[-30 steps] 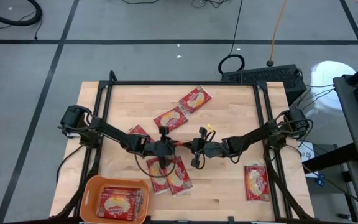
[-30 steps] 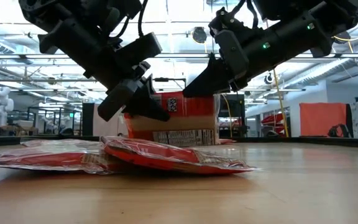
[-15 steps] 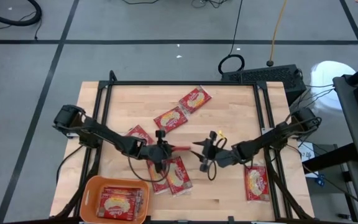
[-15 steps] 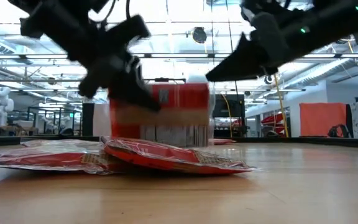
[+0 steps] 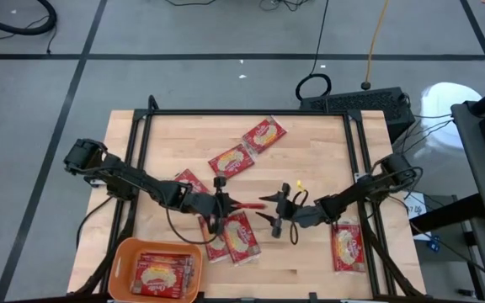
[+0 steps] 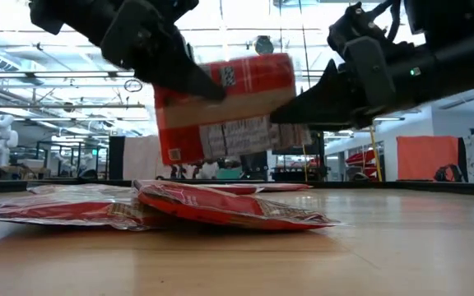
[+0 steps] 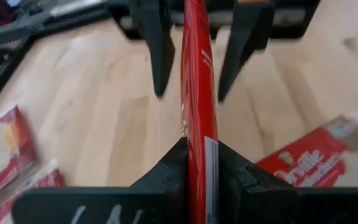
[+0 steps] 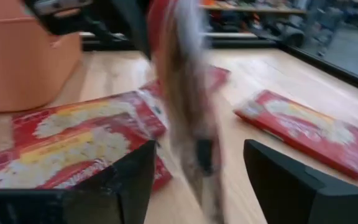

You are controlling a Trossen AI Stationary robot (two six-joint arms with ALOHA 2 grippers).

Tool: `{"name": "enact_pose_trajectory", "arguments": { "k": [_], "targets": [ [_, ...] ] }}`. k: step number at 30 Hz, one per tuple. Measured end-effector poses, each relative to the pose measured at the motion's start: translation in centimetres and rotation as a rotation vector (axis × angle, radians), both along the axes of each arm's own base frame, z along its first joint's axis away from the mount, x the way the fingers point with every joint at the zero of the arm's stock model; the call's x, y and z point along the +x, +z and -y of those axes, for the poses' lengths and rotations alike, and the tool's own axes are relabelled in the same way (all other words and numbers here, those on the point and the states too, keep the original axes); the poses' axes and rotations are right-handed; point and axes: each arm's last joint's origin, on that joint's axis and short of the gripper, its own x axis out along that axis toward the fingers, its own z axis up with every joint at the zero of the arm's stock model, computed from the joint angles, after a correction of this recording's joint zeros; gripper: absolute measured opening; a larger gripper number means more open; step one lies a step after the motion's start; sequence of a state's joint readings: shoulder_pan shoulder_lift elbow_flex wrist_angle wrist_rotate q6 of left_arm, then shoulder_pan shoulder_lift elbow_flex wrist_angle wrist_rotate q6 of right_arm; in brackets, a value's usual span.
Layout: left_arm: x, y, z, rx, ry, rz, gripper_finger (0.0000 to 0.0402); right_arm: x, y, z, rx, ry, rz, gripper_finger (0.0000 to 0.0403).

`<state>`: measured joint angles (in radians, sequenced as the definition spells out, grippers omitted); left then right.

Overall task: Sort popcorn bags into baskets
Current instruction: Put the popcorn bag into the orange bin

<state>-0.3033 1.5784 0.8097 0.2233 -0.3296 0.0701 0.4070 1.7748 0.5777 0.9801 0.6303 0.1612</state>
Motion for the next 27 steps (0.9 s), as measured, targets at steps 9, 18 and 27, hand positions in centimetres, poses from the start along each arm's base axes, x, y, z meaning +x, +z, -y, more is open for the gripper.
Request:
{"name": "enact_pose_trajectory", "arguments": {
  "k": [9,18,27],
  "targets": [
    [0.1,0.1,0.1,-0.022,-0.039,0.006,0.0041,0.6,-0.5,-0.1,-0.011,0.061,0.063,0.0117],
    [-0.6,0.0,-0.3,-0.002,-0.027,-0.074,0.0095,0.6,-0.6,0.0,0.015,0.076,0.058,0.0015],
    [0.0,4.4,-1.2,-0.019,0.058,-0.175,0.0232,0.8,-0.6,0.6,0.032,0.050,0.057,0.0006]
  ]
}}
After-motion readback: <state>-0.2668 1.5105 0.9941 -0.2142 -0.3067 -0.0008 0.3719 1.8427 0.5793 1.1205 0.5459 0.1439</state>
